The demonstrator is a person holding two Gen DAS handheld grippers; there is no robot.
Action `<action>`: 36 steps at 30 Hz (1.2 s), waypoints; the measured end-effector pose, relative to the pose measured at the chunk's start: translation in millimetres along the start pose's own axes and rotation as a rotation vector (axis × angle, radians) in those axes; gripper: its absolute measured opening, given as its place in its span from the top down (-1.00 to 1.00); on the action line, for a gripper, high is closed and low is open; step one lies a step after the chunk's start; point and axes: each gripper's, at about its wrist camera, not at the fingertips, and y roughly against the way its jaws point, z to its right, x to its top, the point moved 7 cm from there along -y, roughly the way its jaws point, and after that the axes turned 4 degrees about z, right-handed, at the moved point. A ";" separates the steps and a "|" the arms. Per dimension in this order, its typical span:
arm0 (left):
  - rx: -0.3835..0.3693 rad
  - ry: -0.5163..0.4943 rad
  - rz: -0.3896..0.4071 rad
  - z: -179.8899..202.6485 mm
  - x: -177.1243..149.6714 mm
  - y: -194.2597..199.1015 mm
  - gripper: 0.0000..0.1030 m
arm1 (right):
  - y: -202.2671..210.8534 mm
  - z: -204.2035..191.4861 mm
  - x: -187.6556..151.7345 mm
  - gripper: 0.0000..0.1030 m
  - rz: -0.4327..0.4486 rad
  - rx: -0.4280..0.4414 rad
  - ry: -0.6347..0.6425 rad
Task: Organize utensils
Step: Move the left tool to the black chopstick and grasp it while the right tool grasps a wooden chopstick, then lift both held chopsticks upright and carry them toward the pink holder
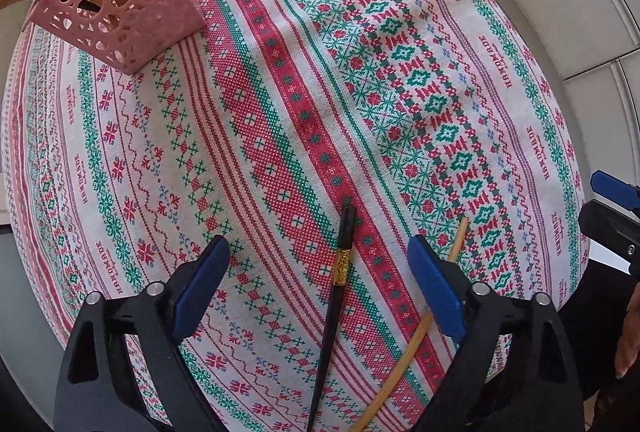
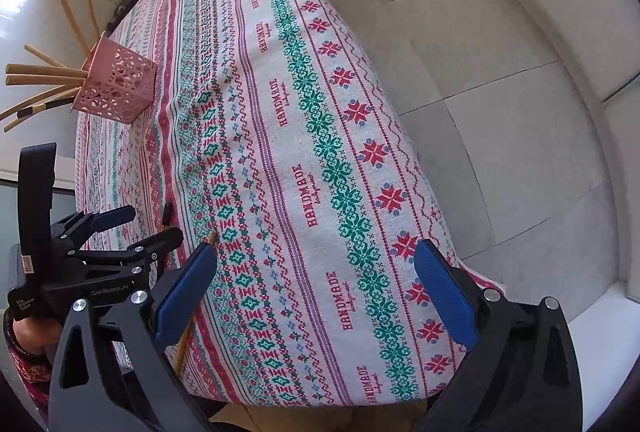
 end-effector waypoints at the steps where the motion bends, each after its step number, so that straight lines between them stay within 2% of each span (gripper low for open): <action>1: -0.004 0.000 -0.008 -0.6 -0.4 -2.3 -0.37 | -0.7 -0.1 -0.2 -0.87 -0.004 0.001 -0.002; 3: -0.005 -0.008 0.011 -2.2 -2.7 -2.4 -0.25 | -2.4 -1.1 -0.9 -0.87 -0.016 0.009 -0.010; 5: -0.005 -0.007 0.034 -4.0 -2.9 0.8 -0.01 | -5.1 -3.9 -1.8 -0.87 -0.031 0.024 -0.018; 10: -0.001 -0.041 0.087 1.5 -16.0 17.1 0.83 | -13.5 -17.9 -8.4 -0.87 -0.061 0.042 -0.029; 11: 0.001 -0.046 0.096 2.7 -21.3 18.3 0.89 | -14.7 -21.7 -10.0 -0.87 -0.066 0.047 -0.035; 17: 0.000 0.007 0.154 -19.2 -53.3 36.6 0.89 | -26.1 -54.3 -24.2 -0.85 -0.088 0.045 -0.024; 20: -0.030 0.065 0.216 -41.9 -66.5 62.0 0.89 | -37.4 -68.8 -32.9 -0.73 -0.111 0.010 -0.010; 21: -0.044 0.086 0.240 -49.4 -70.8 71.1 0.89 | -41.8 -73.1 -34.8 -0.62 -0.118 0.005 -0.020; 26: -0.065 0.152 0.326 -78.5 -87.0 106.7 0.89 | -50.0 -89.1 -33.7 -0.50 -0.068 -0.061 -0.064; 29: -0.069 0.181 0.359 -81.0 -86.9 121.7 0.89 | -58.1 -108.3 -39.0 -0.50 -0.035 -0.156 -0.021; 33: -0.084 0.208 0.406 -90.6 -82.3 133.8 0.88 | -72.1 -145.3 -58.7 -0.47 0.060 -0.333 0.176; 34: -0.084 0.214 0.415 -94.5 -83.9 136.0 0.88 | -69.8 -152.9 -61.8 -0.18 0.116 -0.312 0.193; 35: -0.082 0.221 0.423 -96.7 -84.3 134.9 0.88 | -68.5 -158.9 -64.5 -0.04 0.132 -0.299 0.207; 36: -0.082 0.228 0.429 -100.9 -87.5 137.6 0.88 | -67.7 -164.5 -65.1 0.46 0.136 -0.276 0.225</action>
